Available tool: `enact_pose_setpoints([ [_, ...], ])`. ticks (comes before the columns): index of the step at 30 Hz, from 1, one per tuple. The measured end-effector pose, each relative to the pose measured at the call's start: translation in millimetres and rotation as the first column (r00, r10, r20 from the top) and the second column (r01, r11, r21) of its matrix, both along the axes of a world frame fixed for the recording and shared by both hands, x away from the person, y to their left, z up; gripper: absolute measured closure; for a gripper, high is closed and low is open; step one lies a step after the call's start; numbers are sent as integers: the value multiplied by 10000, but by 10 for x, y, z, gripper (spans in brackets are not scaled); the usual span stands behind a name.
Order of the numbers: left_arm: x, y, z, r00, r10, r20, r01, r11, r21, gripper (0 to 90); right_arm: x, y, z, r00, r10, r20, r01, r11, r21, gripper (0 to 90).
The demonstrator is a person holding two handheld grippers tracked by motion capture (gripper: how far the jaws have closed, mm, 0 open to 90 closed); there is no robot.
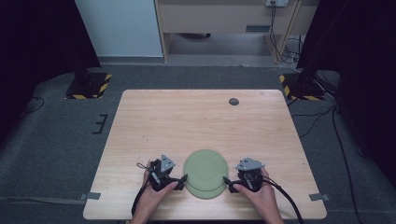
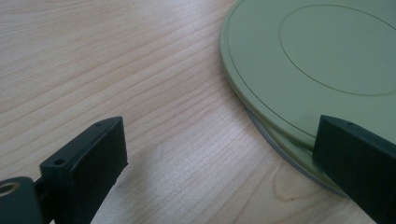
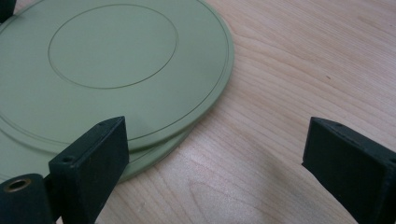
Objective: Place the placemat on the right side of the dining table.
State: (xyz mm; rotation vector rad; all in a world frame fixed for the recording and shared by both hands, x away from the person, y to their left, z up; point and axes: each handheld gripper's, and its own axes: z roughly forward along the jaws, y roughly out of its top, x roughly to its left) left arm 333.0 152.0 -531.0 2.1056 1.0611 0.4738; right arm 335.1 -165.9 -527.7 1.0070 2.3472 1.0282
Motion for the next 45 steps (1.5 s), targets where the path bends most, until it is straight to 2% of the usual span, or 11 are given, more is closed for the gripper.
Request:
enact_pose_setpoints([
  [3, 5, -4, 0, 10000, 41, -6, -41, 10000, 40, 12, 7, 20, 0, 10000, -46, 47, 46, 9999, -132, 54],
  [12, 56, -5, -19, 9995, 282, 110, -281, 9995, -106, 11, 47, 29, 0, 9994, -284, 199, 286, 9996, -81, 57],
  [21, 24, -28, -10, 9998, 172, 130, -172, 9999, -15, 24, 1, 46, 1, 9998, -66, 180, 67, 10000, -68, 73],
  [32, 81, -42, -28, 9986, 476, 221, -473, 9988, -134, 8, 78, 56, 1, 9986, -474, 220, 474, 9989, 22, 56],
  [38, 59, -51, -18, 9991, 358, 228, -356, 9993, -90, 26, 57, 51, 0, 9991, -373, 196, 370, 9992, 114, 76],
  [41, 41, -75, -16, 9993, 281, 237, -280, 9996, -43, 24, 18, 88, -3, 9998, -128, 155, 129, 9999, -8, 75],
  [45, 53, -72, -19, 9993, 313, 199, -313, 9995, -37, 10, 27, 104, 2, 9997, -166, 197, 168, 9998, -74, 59],
])
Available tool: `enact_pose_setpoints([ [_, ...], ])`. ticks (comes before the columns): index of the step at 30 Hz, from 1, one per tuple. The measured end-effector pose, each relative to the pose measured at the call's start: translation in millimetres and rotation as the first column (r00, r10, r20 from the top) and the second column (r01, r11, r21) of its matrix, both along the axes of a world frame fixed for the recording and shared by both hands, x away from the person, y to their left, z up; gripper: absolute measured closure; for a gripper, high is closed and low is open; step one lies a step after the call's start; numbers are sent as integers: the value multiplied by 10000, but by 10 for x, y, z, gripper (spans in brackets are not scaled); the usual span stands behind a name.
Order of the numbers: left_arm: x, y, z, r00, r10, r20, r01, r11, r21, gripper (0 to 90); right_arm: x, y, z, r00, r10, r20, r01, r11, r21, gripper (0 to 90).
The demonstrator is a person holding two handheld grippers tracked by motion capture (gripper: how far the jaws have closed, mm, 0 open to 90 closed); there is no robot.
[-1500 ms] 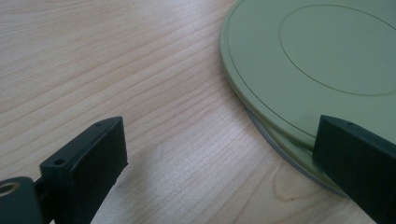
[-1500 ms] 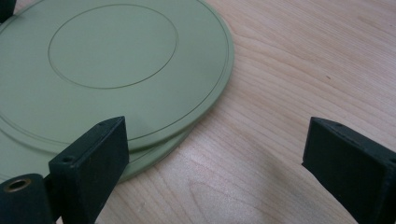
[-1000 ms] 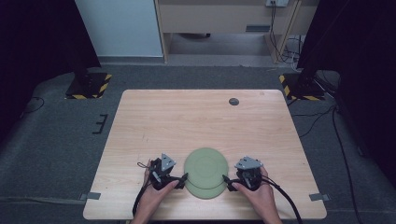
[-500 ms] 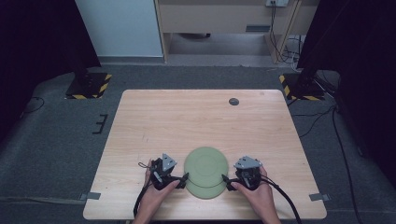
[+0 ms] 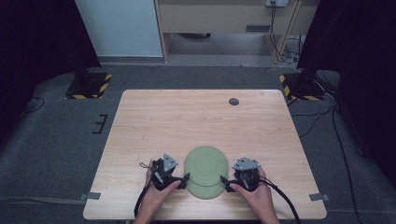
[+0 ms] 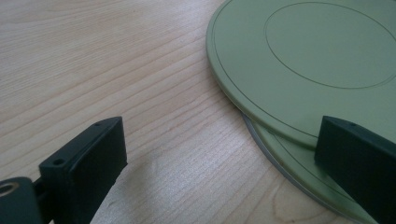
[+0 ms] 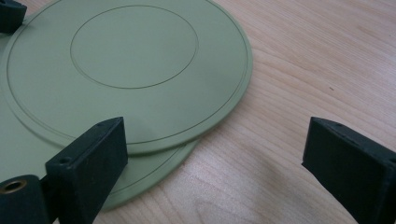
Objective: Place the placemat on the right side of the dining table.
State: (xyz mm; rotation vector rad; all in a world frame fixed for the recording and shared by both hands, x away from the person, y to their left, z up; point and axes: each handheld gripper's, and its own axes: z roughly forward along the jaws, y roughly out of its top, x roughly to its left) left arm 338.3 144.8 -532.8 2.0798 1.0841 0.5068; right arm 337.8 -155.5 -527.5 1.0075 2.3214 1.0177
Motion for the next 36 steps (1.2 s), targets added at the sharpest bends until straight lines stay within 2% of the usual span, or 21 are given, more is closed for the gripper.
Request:
enact_pose_setpoints([
  [9, 24, -7, -5, 9999, 128, 72, -127, 9999, -52, 14, 44, -6, -9, 9997, -225, -61, 226, 9996, 147, 61],
  [12, 4, -14, 4, 10000, 35, 37, -35, 10000, -12, 24, 43, -15, 6, 9998, 13, -205, -8, 9997, 255, 79],
  [14, -4, -18, 9, 10000, -23, 33, 23, 10000, 48, 24, 63, -14, 31, 9984, 220, -512, -205, 9994, 290, 94],
  [16, -8, -21, 10, 10000, -31, 32, 31, 10000, 43, 25, 95, -8, 77, 9954, 541, -792, -534, 9985, 110, 94],
  [17, -12, -22, 11, 10000, -43, 24, 43, 10000, 45, 25, 95, -8, 77, 9954, 541, -792, -534, 9985, 110, 94],
  [18, -14, -22, 12, 10000, -67, 17, 67, 10000, 70, 24, 138, 2, 135, 9906, 873, -1056, -875, 9962, 27, 94],
  [21, -22, -24, 15, 10000, -89, -31, 89, 9999, 58, 25, 236, 48, 227, 9816, 1308, -1389, -1342, 9908, -159, 86],
  [22, -22, -24, 15, 10000, -89, -31, 89, 9999, 58, 25, 236, 48, 227, 9816, 1308, -1389, -1342, 9908, -159, 86],
  [24, -28, -21, 22, 10000, -93, -35, 93, 9999, 39, 25, 328, 83, 288, 9784, 1341, -1575, -1401, 9897, -277, 86],
  [25, -31, -18, 26, 10000, -86, -15, 86, 10000, 16, 25, 429, 113, 345, 9773, 1353, -1633, -1433, 9889, -385, 88],
  [29, -39, -17, 27, 9999, -100, -11, 100, 10000, 0, 25, 579, 159, 411, 9721, 1423, -1862, -1524, 9875, -407, 98],
  [30, -45, -23, 27, 9999, -147, -31, 147, 9999, 11, 24, 678, 189, 425, 9645, 1523, -2157, -1639, 9858, -367, 114],
  [31, -45, -23, 27, 9999, -147, -31, 147, 9999, 11, 25, 678, 189, 425, 9645, 1523, -2157, -1639, 9858, -367, 114],
  [34, -55, -35, 25, 9998, -172, -35, 172, 9998, -64, 24, 858, 246, 426, 9517, 1602, -2619, -1729, 9846, -257, 139],
  [35, -57, -37, 24, 9998, -193, -48, 193, 9998, -64, 24, 858, 246, 426, 9517, 1602, -2619, -1729, 9846, -257, 139],
  [36, -60, -42, 23, 9998, -181, -76, 180, 9998, -61, 24, 939, 276, 433, 9457, 1593, -2833, -1706, 9852, -156, 143],
])
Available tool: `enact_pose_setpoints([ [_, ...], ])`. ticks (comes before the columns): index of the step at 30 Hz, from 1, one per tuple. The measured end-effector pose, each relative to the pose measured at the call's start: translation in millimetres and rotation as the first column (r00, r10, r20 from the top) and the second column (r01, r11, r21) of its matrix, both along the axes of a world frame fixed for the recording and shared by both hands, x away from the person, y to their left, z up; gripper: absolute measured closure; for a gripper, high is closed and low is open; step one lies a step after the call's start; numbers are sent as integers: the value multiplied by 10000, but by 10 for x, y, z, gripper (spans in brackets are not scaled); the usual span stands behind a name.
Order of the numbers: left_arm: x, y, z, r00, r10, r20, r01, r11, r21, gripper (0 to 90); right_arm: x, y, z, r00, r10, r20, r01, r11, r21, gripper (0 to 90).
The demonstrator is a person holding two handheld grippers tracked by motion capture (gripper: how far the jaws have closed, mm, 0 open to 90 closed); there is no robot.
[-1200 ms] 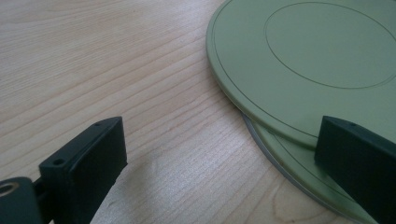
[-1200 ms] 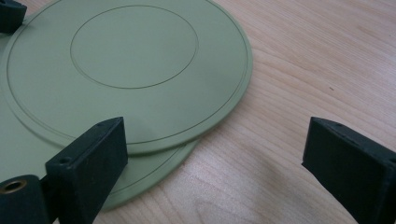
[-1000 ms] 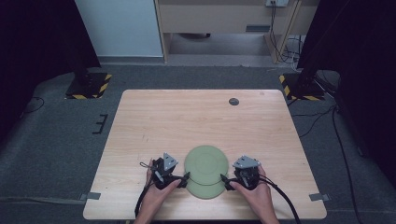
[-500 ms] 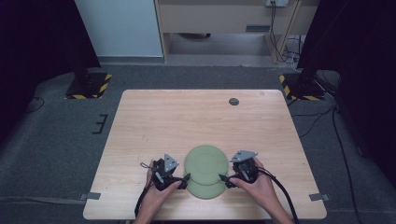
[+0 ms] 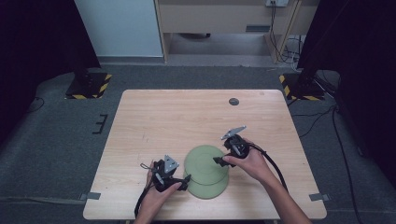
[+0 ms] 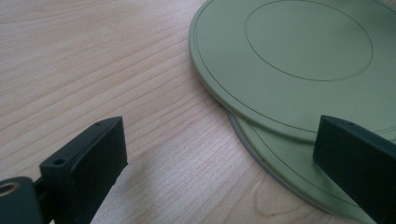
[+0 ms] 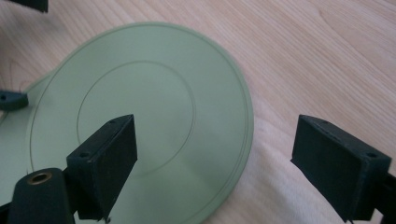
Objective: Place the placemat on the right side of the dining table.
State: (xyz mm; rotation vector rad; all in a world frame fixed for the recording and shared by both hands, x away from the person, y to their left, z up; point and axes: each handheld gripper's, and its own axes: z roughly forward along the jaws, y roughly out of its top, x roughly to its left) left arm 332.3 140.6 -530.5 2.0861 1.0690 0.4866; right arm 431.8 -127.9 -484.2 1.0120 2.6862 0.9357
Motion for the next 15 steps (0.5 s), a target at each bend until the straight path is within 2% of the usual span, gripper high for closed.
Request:
enact_pose_setpoints([
  [1, 0, 0, 0, 10000, 0, 0, 0, 10000, 0, 26, 0, 0, 0, 10000, 0, 0, 0, 10000, 0, 143],
  [2, -4, -5, -1, 10000, -6, -38, 5, 10000, -24, 27, 77, 22, 9, 9999, 29, -119, -30, 10000, -79, 163],
  [7, -6, -35, -12, 9999, -98, -49, 98, 9999, 40, 24, 207, 68, 5, 9987, 16, -509, -8, 9999, 157, 179],
  [15, 16, -57, -20, 10000, 25, -51, -25, 10000, 32, 5, 281, 129, -62, 9959, 159, -894, -147, 9998, 140, 193],
])
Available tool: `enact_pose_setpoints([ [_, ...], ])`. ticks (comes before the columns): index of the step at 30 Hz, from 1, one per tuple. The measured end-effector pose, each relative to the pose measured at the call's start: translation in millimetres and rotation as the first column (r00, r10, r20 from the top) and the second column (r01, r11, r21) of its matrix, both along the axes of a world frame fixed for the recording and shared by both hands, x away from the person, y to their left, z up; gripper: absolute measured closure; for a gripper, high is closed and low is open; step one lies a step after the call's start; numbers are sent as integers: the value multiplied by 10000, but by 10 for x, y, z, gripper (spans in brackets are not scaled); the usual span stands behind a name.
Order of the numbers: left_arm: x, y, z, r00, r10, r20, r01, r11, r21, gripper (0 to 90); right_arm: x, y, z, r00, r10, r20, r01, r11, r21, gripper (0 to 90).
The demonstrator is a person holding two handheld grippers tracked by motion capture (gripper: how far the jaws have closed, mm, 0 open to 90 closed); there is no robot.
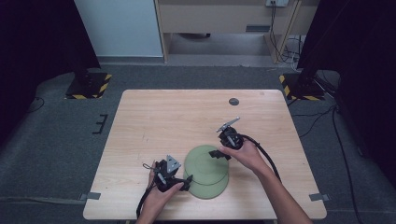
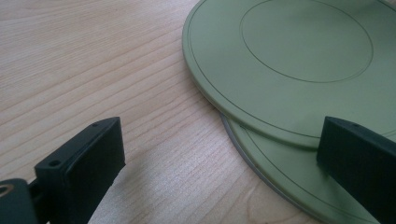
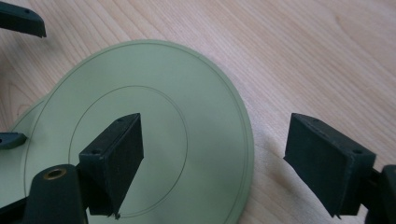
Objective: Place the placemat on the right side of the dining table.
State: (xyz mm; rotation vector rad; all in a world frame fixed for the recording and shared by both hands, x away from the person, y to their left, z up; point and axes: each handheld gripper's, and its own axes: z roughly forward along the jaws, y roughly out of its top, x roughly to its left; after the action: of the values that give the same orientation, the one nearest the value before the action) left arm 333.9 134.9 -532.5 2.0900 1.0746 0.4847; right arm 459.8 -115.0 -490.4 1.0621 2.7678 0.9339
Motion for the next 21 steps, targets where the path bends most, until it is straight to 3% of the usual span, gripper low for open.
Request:
enact_pose_setpoints([
  [10, 14, -7, -5, 10000, 60, 34, -60, 10000, -22, 5, 77, -5, -116, 9992, -135, -367, 134, 9999, -24, 192],
  [16, -4, -14, 3, 9999, 24, 119, -25, 10000, 36, 22, 110, 7, -174, 9977, -116, -660, 144, 9990, 417, 193],
  [21, -12, -14, 5, 10000, -13, 82, 13, 10000, 22, 26, 95, 53, -211, 9978, 91, -662, -74, 9997, 250, 202],
])
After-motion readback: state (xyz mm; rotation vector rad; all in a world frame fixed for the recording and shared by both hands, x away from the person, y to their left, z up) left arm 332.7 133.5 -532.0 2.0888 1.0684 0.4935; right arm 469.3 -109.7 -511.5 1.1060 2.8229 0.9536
